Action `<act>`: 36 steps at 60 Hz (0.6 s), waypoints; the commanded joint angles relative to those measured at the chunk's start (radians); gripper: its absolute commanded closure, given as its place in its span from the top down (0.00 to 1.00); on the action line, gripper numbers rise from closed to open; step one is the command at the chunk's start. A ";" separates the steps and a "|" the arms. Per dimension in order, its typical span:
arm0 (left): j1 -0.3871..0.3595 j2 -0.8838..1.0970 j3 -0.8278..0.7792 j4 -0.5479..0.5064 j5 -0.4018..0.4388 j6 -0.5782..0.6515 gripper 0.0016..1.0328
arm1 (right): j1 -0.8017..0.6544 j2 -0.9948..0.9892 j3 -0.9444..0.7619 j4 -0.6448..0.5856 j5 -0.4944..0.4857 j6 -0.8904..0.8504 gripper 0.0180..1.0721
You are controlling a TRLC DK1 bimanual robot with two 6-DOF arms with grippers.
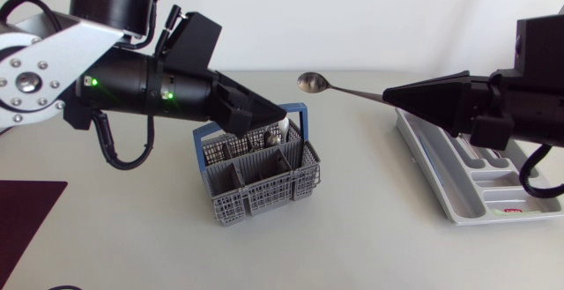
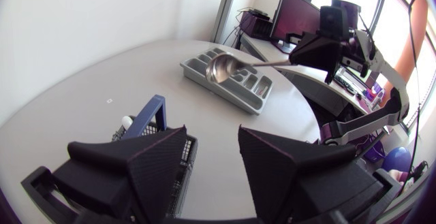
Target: Sort the cutlery from the basket into the organizer compartments.
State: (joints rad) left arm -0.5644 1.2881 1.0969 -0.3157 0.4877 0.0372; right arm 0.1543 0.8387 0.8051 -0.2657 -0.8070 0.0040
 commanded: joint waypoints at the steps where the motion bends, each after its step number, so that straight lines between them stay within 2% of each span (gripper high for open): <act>1: 0.003 0.037 0.047 0.012 0.023 -0.043 0.52 | 0.011 0.013 -0.027 0.026 0.014 0.027 0.06; 9: -0.017 0.036 0.052 0.036 -0.012 -0.017 0.52 | 0.024 0.037 -0.012 0.002 0.075 -0.002 0.06; 16: -0.035 0.027 0.047 0.030 -0.055 0.015 0.52 | -0.001 0.043 -0.001 -0.069 0.117 -0.055 0.06; 26: -0.038 0.024 0.021 0.026 -0.074 0.035 0.52 | -0.084 0.080 0.039 -0.224 0.121 -0.196 0.06; 36: -0.048 0.011 0.006 0.023 -0.084 0.044 0.52 | -0.168 0.094 0.062 -0.326 0.100 -0.303 0.06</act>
State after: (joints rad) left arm -0.5991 1.3117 1.1191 -0.2935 0.4099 0.0624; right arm 0.0174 0.9241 0.8288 -0.5549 -0.6945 -0.2256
